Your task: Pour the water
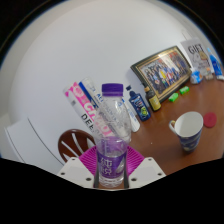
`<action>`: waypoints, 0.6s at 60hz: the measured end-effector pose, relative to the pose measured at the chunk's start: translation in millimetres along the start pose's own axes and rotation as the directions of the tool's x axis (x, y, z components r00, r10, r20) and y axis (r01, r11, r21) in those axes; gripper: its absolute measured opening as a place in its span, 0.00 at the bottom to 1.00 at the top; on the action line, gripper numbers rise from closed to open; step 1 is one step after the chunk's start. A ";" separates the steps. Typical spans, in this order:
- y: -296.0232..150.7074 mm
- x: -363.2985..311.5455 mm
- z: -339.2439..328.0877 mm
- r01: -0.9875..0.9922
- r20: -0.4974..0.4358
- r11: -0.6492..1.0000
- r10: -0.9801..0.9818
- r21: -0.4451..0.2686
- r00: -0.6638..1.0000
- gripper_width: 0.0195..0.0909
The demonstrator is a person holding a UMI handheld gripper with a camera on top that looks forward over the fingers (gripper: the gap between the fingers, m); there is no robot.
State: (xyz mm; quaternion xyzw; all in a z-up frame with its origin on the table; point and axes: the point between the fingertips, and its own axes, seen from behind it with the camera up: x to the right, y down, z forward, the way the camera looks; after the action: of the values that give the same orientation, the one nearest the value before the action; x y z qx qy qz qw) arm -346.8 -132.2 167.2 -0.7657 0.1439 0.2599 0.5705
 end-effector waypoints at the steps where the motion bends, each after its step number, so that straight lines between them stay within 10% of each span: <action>1: -3.5 -0.4 0.1 -0.061 0.012 0.998 0.061 0.001 0.998 0.20; 17: -51.0 17.8 3.7 -0.805 0.156 0.590 0.803 -0.066 0.576 0.20; 36: -60.3 49.4 9.0 -0.978 0.198 0.163 0.971 -0.131 0.136 0.19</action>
State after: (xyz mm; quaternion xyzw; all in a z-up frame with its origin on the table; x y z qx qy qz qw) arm -277.1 -101.3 185.7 -0.4447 0.5396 0.6535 0.2900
